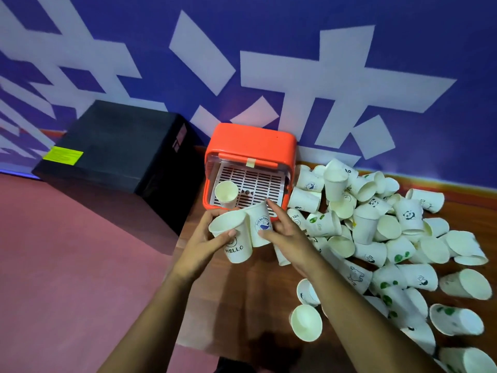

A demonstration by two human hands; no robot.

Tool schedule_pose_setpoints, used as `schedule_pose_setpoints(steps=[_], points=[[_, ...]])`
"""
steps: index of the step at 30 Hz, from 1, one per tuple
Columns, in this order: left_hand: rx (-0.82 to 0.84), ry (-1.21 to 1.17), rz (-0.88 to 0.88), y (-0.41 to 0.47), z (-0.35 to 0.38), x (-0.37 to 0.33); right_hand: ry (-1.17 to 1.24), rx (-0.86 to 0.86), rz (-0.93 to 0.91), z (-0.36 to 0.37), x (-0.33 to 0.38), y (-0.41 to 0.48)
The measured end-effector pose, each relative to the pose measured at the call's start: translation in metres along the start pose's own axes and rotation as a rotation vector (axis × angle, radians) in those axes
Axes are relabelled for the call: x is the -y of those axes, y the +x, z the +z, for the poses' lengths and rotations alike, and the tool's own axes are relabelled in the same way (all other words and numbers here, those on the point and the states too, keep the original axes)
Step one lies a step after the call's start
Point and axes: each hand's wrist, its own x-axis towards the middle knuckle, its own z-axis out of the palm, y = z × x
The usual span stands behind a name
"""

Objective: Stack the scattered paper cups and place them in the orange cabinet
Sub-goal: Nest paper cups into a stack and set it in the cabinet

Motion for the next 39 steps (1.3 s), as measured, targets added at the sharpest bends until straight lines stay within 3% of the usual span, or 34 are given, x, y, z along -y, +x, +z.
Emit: schedule_pose_setpoints(steps=[8, 13, 18, 28, 32, 35, 39], points=[[-0.041, 0.005, -0.031, 0.029, -0.051, -0.008, -0.147, -0.063, 0.016, 0.031, 0.027, 0.061], [-0.204, 0.088, 0.010, 0.047, -0.100, -0.004, -0.273, -0.152, -0.150, 0.055, 0.035, 0.109], [-0.255, 0.194, 0.005, 0.065, -0.134, 0.008, -0.411, -0.241, -0.260, 0.072, 0.006, 0.143], [-0.172, 0.219, 0.062, 0.094, -0.137, 0.015, -0.560, -0.392, -0.157, 0.077, -0.041, 0.174], [-0.160, 0.231, 0.106, 0.105, -0.126, 0.014, -0.599, -0.268, -0.164, 0.073, -0.050, 0.180], [-0.162, 0.235, 0.129, 0.113, -0.120, 0.016, -0.559, -0.169, -0.003, 0.071, -0.053, 0.179], [-0.124, 0.242, 0.136, 0.124, -0.108, 0.020, -0.547, -0.229, 0.038, 0.063, -0.049, 0.174]])
